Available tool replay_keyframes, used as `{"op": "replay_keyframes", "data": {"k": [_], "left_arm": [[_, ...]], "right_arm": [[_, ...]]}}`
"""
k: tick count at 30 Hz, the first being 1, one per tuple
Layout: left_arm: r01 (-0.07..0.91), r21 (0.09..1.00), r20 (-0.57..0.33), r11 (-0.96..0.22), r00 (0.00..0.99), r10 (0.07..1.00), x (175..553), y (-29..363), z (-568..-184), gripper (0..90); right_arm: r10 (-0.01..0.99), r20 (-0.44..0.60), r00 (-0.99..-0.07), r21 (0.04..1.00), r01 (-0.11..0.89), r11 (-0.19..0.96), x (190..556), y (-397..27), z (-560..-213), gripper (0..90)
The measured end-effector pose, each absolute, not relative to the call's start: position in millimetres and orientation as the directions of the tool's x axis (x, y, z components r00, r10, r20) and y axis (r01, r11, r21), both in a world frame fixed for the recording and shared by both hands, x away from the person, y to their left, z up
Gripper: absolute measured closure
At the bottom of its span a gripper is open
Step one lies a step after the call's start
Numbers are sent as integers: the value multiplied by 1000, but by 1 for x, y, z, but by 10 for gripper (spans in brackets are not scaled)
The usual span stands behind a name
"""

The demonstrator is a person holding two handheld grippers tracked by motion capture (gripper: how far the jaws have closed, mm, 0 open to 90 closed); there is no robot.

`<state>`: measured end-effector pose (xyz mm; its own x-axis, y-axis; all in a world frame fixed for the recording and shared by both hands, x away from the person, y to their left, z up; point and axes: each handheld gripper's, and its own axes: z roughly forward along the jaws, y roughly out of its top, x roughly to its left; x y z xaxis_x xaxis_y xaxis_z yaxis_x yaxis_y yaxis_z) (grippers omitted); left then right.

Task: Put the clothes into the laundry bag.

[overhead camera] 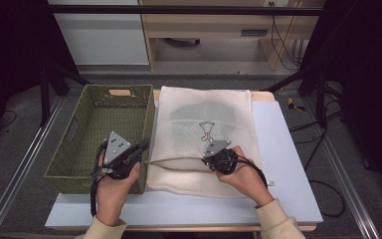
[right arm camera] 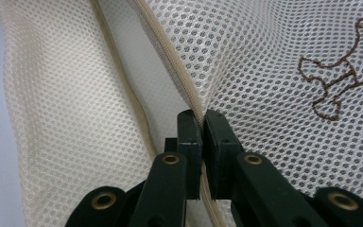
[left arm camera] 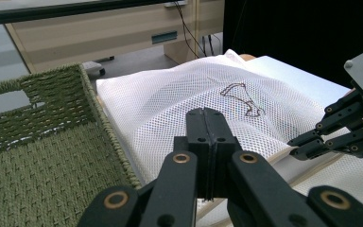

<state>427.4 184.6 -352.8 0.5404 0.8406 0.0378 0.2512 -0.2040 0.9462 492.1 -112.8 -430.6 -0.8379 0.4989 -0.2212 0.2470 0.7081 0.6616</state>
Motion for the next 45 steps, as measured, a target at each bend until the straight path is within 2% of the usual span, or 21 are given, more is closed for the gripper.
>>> {"op": "replay_keyframes", "data": {"k": [17, 22, 34, 45], "left_arm": [[262, 945, 28, -194, 527, 849, 430, 193, -351, 900], [268, 944, 25, -192, 523, 852, 431, 195, -351, 900], [272, 943, 22, -191, 521, 853, 431, 198, -350, 900], [275, 942, 20, -190, 521, 853, 432, 200, -349, 900]], "right_arm": [[507, -215, -835, 647, 267, 714, 493, -116, -440, 850], [508, -216, -834, 650, 265, 712, 493, -117, -440, 822], [524, -231, -820, 667, 258, 698, 485, -118, -430, 644], [537, -260, -803, 673, 248, 697, 478, -121, -422, 398]]}}
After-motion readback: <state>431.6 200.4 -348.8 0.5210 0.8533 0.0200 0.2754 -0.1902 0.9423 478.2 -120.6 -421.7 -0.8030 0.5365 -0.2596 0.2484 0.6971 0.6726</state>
